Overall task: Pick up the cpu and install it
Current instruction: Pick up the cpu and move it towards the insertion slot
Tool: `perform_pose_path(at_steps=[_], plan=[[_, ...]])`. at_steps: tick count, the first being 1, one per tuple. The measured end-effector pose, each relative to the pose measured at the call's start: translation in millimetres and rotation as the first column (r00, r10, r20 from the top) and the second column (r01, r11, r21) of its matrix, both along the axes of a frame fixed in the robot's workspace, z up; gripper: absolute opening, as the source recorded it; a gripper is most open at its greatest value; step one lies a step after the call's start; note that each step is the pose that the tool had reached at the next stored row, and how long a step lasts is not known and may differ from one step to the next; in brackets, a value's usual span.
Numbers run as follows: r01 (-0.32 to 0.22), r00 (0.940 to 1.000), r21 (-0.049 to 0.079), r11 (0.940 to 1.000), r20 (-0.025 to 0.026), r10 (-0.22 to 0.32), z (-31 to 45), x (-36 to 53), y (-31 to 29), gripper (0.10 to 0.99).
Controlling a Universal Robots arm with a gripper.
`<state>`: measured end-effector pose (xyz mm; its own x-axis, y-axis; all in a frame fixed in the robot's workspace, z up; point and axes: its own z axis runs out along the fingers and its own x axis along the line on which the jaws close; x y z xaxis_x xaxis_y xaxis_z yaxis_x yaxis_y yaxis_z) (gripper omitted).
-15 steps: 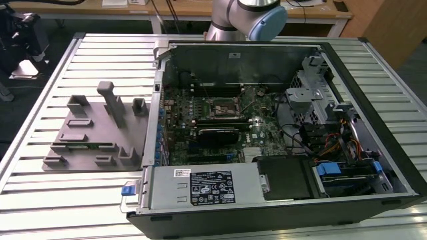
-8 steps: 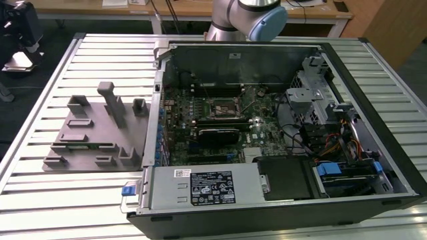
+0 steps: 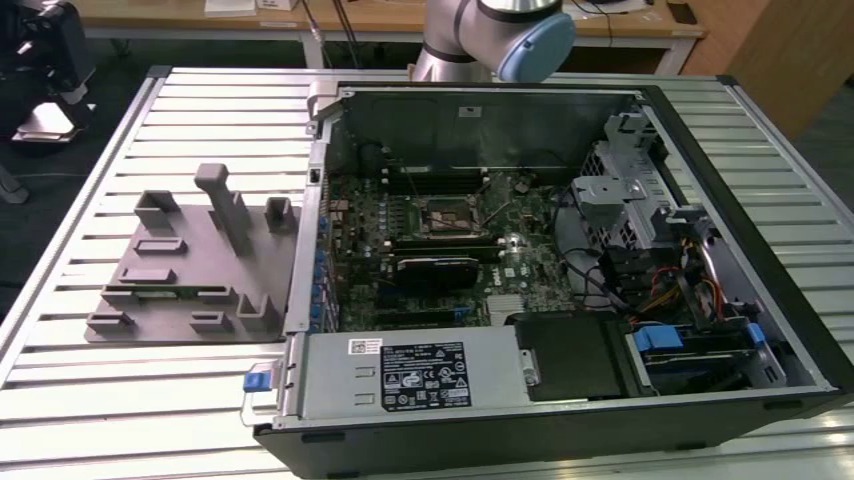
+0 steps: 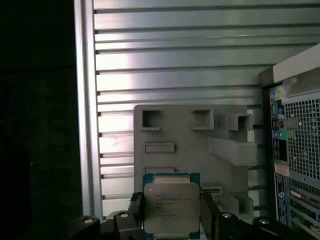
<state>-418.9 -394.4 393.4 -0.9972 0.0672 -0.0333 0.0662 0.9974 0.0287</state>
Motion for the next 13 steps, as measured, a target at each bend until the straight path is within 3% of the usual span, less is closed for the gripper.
perform_pose_path(at_steps=[13], plan=[[0.000, 1.0000, 0.000, 1.0000, -0.0056, 0.000, 0.0, 45.7, 0.0, 0.541]])
